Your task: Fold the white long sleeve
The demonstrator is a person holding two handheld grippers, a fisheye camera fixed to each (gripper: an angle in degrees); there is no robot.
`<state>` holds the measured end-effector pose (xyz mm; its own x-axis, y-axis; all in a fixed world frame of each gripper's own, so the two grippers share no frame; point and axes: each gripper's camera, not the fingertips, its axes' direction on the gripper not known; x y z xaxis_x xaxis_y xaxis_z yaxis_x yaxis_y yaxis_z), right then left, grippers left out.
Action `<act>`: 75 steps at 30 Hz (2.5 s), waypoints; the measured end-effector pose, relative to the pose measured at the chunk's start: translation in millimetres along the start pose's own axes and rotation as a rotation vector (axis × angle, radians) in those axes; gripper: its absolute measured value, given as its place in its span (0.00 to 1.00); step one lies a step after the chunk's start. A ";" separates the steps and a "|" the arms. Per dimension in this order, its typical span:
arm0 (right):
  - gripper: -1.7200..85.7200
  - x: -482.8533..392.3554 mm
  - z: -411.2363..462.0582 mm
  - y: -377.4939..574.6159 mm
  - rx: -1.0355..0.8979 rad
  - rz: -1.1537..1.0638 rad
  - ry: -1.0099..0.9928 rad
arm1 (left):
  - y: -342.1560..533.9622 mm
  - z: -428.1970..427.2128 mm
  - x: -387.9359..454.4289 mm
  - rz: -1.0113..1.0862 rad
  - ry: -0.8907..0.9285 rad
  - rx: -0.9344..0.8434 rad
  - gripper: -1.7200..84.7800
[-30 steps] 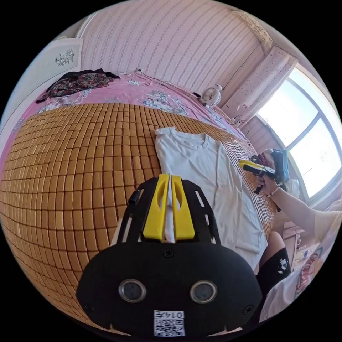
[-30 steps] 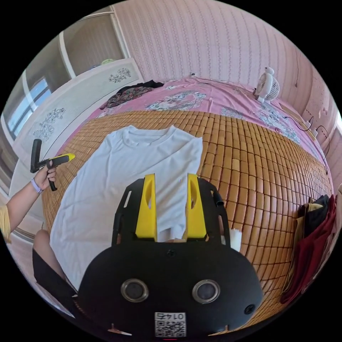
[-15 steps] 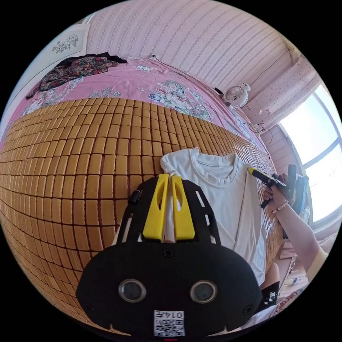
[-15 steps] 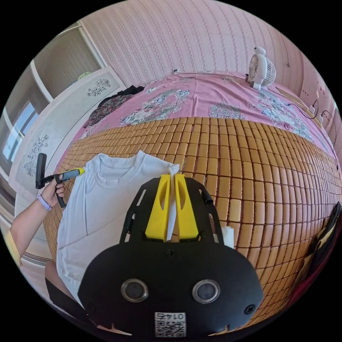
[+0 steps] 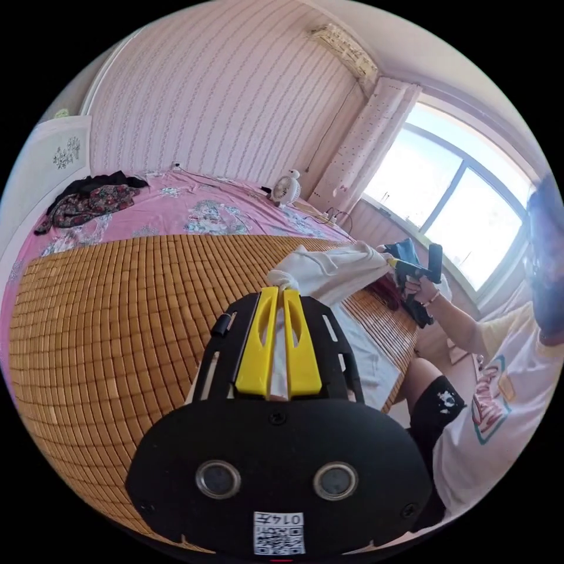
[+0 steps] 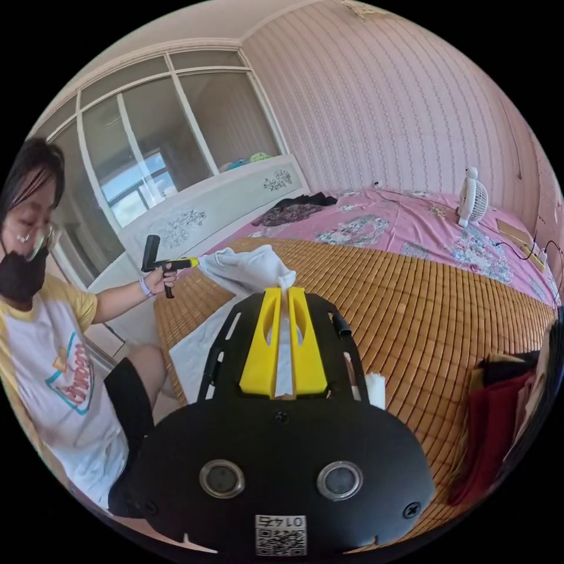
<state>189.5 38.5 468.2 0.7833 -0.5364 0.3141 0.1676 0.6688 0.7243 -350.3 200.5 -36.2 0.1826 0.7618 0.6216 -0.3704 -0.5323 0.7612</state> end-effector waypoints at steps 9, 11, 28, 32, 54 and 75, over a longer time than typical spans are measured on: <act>0.12 -106.3 -12.4 198.7 -0.466 0.144 0.134 | 232.3 -78.0 83.2 -0.277 -0.173 -0.198 0.01; 0.12 -115.0 -11.7 196.2 -0.441 0.165 0.101 | 237.0 -79.8 107.7 -0.241 -0.177 -0.199 0.01; 0.02 -157.0 306.9 -7.0 -0.815 -0.362 0.189 | 265.6 138.0 276.3 0.133 -0.194 -0.331 0.01; 0.02 -156.5 342.9 -38.1 -1.076 -0.460 0.122 | 275.3 140.9 283.4 0.108 -0.157 -0.336 0.01; 0.15 -41.7 32.6 172.1 -0.617 0.331 0.221 | 310.3 141.3 423.8 0.391 0.028 -0.045 0.19; 0.16 60.7 -43.4 294.1 -0.075 0.776 -0.226 | 305.0 249.4 496.3 0.463 -0.038 -0.414 0.02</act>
<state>312.3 225.0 673.6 0.5541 0.0092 0.8324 -0.3278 0.9216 0.2080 -145.5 324.2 550.5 -0.0521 0.4683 0.8820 -0.7403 -0.6109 0.2806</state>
